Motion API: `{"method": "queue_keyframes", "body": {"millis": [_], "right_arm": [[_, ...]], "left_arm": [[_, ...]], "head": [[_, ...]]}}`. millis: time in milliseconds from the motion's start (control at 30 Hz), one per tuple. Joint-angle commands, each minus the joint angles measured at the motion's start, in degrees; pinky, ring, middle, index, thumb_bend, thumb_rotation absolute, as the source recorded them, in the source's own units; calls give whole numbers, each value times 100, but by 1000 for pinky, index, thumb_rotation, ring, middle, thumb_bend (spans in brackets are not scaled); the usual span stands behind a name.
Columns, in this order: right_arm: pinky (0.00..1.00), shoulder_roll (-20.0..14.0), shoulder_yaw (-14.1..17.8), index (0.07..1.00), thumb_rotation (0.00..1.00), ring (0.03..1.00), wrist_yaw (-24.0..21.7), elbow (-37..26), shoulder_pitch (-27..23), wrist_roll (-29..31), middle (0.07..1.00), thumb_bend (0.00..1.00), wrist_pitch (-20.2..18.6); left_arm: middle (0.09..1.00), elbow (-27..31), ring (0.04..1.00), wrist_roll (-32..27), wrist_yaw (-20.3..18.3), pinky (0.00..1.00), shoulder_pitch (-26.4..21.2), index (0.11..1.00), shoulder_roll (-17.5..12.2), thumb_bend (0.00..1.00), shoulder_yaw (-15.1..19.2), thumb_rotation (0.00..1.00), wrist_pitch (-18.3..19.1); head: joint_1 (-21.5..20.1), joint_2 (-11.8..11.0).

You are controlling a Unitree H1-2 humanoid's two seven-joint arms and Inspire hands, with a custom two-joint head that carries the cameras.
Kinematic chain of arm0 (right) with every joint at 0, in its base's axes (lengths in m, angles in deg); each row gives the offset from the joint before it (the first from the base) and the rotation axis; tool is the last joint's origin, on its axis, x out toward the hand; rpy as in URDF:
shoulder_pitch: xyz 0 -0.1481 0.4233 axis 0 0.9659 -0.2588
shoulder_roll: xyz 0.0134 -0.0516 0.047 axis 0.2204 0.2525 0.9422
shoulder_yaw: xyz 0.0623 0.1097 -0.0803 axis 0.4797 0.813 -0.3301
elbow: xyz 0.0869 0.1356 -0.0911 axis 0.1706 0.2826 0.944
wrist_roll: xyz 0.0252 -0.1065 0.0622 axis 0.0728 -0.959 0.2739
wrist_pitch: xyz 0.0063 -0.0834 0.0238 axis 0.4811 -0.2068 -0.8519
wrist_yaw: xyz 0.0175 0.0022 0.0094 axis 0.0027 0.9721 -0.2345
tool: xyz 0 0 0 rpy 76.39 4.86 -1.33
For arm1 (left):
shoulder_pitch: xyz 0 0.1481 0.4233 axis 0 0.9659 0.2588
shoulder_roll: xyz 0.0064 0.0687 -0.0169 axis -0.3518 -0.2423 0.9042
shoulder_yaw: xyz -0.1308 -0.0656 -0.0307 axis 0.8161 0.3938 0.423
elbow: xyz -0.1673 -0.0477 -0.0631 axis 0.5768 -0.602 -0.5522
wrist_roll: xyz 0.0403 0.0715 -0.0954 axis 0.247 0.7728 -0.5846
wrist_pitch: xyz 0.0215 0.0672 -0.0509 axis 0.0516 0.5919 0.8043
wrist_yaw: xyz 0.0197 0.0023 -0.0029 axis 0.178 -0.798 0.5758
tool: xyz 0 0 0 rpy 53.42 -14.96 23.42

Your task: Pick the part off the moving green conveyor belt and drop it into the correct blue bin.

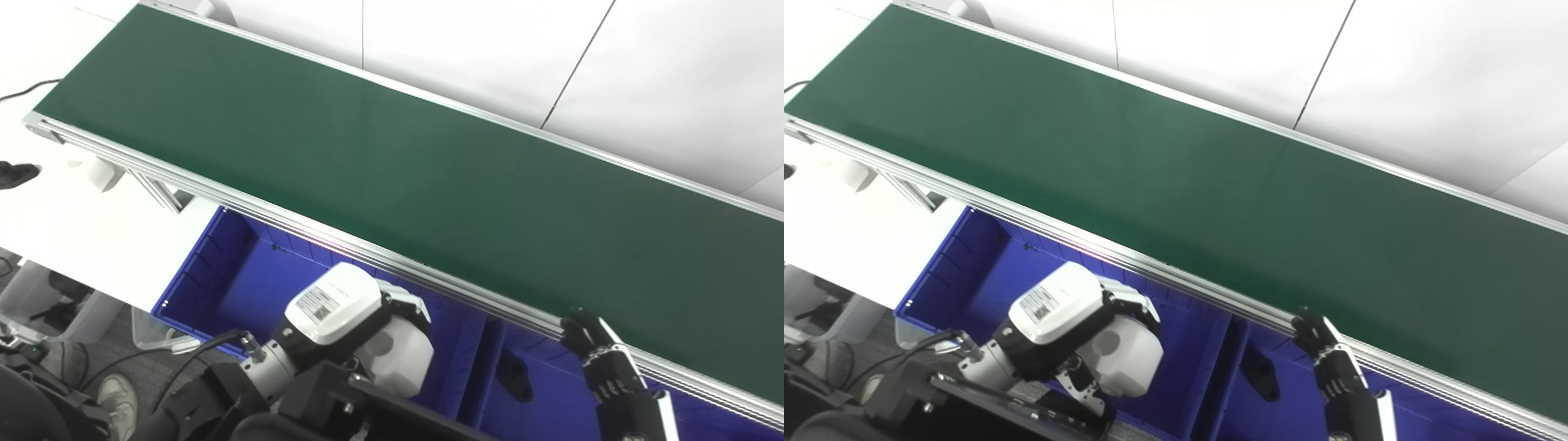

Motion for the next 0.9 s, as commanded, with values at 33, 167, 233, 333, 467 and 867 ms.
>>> {"method": "queue_keyframes", "body": {"millis": [33, 167, 233, 333, 467, 867], "right_arm": [[847, 56, -18, 844, 968, 875, -63, -142, -12, -26, 900, 1000, -42], [846, 97, -52, 839, 975, 875, -78, -187, -30, -78, 895, 1000, -147], [845, 125, -63, 835, 969, 870, -87, -182, -47, -71, 892, 1000, -161], [831, 169, -73, 835, 969, 854, -110, -163, -80, -73, 888, 998, -141], [823, 202, -84, 834, 969, 842, -138, -155, -131, -64, 886, 1000, -178], [819, 203, -75, 834, 968, 835, -142, -81, -193, -100, 887, 995, -115]], "left_arm": [[436, 25, 374, 162, 144, 328, -83, 520, 8, 518, 139, 0, 25], [418, -186, 341, 365, 283, 297, -180, 523, -11, 516, 166, 0, -88], [424, -258, 374, 456, 283, 335, -234, 522, 2, 518, 160, 0, -69], [423, -459, 390, 705, 241, 348, -396, 520, 60, 517, 68, 0, -12], [460, -811, 310, 909, 318, 273, -633, 492, 131, 522, -42, 0, 55], [480, -787, 526, 1340, -682, 434, -788, 492, 214, 521, -114, 0, 829]], "head": [[-30, -18], [-80, -45], [-100, -55], [-128, -84], [-142, -104], [-179, -132]]}}
